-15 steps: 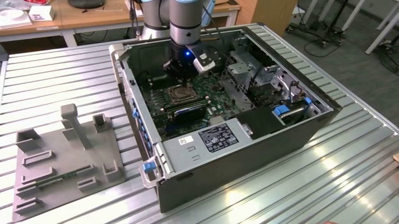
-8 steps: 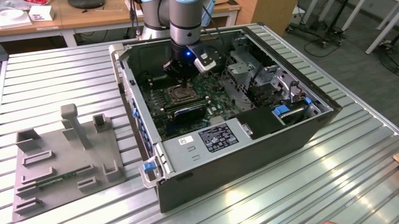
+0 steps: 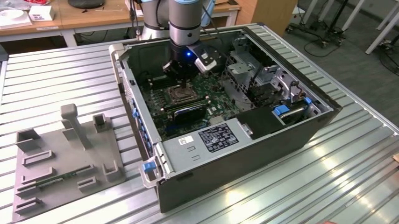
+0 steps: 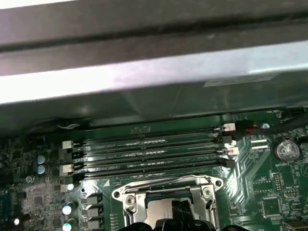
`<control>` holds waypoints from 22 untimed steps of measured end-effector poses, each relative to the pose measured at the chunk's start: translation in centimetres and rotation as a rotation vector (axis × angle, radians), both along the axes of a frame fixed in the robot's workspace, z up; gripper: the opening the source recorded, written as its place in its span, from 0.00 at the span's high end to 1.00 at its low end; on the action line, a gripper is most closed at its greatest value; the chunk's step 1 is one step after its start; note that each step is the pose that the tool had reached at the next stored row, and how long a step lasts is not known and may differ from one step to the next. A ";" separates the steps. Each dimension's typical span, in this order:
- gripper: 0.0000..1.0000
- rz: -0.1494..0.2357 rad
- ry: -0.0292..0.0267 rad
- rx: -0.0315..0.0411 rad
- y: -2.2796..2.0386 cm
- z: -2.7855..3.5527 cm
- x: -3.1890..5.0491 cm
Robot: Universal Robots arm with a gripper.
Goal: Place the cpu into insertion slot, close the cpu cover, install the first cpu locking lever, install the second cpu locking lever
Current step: 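Install the first cpu locking lever, then install the second cpu locking lever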
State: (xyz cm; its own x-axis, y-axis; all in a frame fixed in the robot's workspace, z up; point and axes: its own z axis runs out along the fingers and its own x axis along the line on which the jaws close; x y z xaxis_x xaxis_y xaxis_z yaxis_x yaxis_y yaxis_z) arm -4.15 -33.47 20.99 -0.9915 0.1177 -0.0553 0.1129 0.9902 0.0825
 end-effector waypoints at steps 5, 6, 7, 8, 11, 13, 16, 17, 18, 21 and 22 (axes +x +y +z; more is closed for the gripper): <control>0.90 0.014 -0.0001 0.0001 -0.49 -0.02 -0.62; 0.90 0.016 0.0000 0.0000 -0.69 -0.02 -0.73; 0.90 0.017 -0.0001 0.0000 -0.80 -0.02 -0.78; 0.90 0.018 -0.0001 0.0000 -0.83 -0.02 -0.78; 0.90 0.018 0.0000 0.0001 -1.08 -0.02 -0.78; 0.90 0.018 0.0002 -0.0002 -1.15 0.05 -0.79; 0.90 0.018 0.0000 0.0007 -1.18 0.63 -0.78; 0.90 0.018 0.0000 0.0008 -1.18 0.75 -0.78; 0.90 0.018 0.0000 0.0009 -1.18 0.76 -0.78; 0.90 0.018 0.0000 0.0009 -1.18 0.90 -0.78; 0.90 0.018 0.0000 0.0009 -1.18 0.90 -0.78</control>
State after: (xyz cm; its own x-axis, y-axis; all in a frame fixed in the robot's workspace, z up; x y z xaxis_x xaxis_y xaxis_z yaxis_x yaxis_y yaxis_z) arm -4.93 -34.65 21.89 -0.9935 0.0998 -0.0553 0.0950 0.9920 0.0834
